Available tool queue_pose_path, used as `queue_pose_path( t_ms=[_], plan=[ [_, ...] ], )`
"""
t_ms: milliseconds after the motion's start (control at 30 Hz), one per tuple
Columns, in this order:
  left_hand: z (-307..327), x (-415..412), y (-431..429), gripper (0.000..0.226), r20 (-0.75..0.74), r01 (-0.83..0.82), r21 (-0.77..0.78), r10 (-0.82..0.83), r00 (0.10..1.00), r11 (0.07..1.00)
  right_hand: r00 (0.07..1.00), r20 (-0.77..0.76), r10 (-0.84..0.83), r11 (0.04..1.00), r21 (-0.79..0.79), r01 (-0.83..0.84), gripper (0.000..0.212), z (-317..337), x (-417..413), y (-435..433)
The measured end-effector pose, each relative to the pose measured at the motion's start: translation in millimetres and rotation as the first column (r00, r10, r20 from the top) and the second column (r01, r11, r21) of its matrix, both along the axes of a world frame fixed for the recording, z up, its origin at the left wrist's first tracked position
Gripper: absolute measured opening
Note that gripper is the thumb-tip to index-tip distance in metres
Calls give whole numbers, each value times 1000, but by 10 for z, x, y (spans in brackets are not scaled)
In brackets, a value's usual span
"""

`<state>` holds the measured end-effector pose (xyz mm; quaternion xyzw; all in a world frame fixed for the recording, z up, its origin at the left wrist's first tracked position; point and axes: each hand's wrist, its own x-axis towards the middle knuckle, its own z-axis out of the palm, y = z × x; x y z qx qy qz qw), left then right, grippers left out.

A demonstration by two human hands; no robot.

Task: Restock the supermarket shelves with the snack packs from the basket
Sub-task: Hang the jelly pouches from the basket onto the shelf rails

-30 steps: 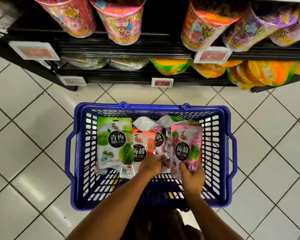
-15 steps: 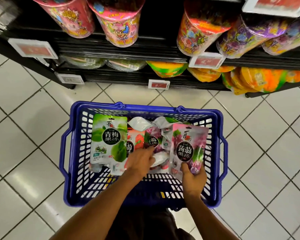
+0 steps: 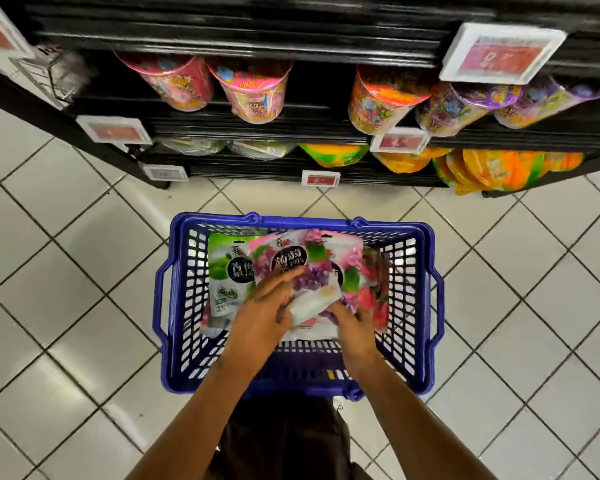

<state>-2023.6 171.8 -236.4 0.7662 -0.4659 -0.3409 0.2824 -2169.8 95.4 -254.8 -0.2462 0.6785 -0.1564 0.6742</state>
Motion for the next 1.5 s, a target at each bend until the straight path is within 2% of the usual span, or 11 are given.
queue_pose_path(
  t_ms=[133,267,333,400,500,600,833,900,1067,1333,1500],
  plan=[
    [-281,244,126,55,303,68,171,-118,946,983,971,-145,188,982,-8,-191,16,-140,59,-5],
    [-654,453,329,30,89,198,453,-265,960,869,949,-196,248,968,12,-251,21,-300,-16,49],
    [-642,491,271,30,-155,96,390,-37,987,916,943,-199,266,962,-11,-273,22,-343,-55,77],
    [-656,461,150,28,-189,-219,305,285,940,927,951,-170,259,963,-25,-267,27,-363,-78,96],
    [-707,378,-47,73,126,-546,540,580,805,641,956,-140,258,964,-28,-265,26,-382,-81,121],
    [-731,352,-91,119,150,-527,725,646,749,443,959,-152,239,967,-48,-249,25,-373,-81,137],
    [-417,412,-41,56,-287,-475,713,832,474,516,992,-111,66,991,-109,-78,36,-89,-227,0],
    [-142,487,-1,42,-405,-406,717,812,419,567,994,-77,71,991,-112,-80,25,111,-290,-66],
    [1106,692,-19,93,-622,-294,643,706,339,708,996,46,72,990,-126,-66,23,1099,-339,-165],
    [3899,886,-424,36,-826,-362,313,440,353,878,917,400,-3,960,-257,115,29,3790,-147,-548],
    [5528,896,-674,29,-870,-469,68,282,404,881,833,538,127,883,-443,152,15,5485,-27,-892]
  ],
)
